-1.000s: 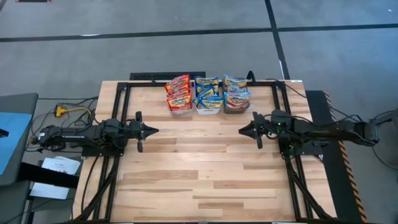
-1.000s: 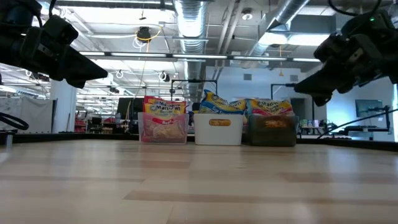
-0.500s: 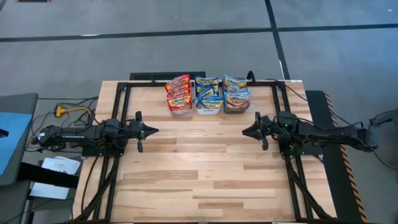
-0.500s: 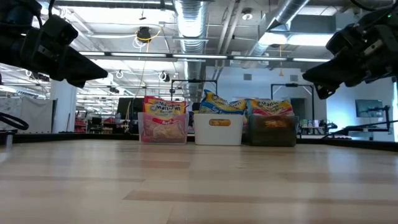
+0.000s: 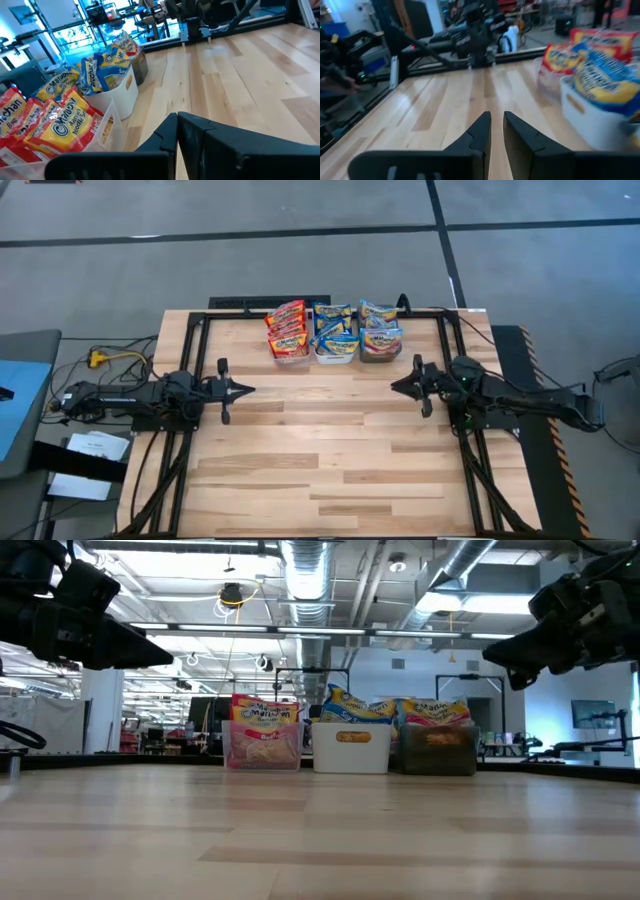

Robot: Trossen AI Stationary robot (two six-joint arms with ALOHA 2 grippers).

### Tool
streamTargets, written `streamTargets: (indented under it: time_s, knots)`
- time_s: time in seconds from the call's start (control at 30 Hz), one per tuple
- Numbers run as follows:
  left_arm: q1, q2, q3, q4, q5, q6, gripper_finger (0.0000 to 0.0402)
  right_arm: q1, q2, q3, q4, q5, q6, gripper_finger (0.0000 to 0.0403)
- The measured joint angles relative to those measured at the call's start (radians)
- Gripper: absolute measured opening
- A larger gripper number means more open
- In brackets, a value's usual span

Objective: Sort Maruchan noodles
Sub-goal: Return to Home Position

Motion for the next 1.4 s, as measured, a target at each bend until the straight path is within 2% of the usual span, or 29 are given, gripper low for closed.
streamTargets:
  time_s: [0.17,0.33,0.7,1.2,1.4]
  knots:
    - [0.0,0.0,0.0,0.0,0.0,0.041,0.0,-0.069,-0.07,0.0,0.006,0.052,0.008,0.0075]
    - [0.0,0.0,0.0,0.0,0.0,0.014,0.0,-0.122,-0.164,-0.001,0.081,0.078,0.027,0.0075]
    - [0.0,0.0,0.0,0.0,0.0,0.004,0.0,-0.099,-0.373,-0.002,-0.03,0.077,0.027,0.0075]
    - [0.0,0.0,0.0,0.0,0.0,-0.009,0.0,-0.075,-0.368,-0.002,-0.223,0.08,0.095,0.0075]
    - [0.0,0.0,0.0,0.0,0.0,-0.009,0.0,-0.075,-0.367,-0.002,-0.228,0.083,0.097,0.0075]
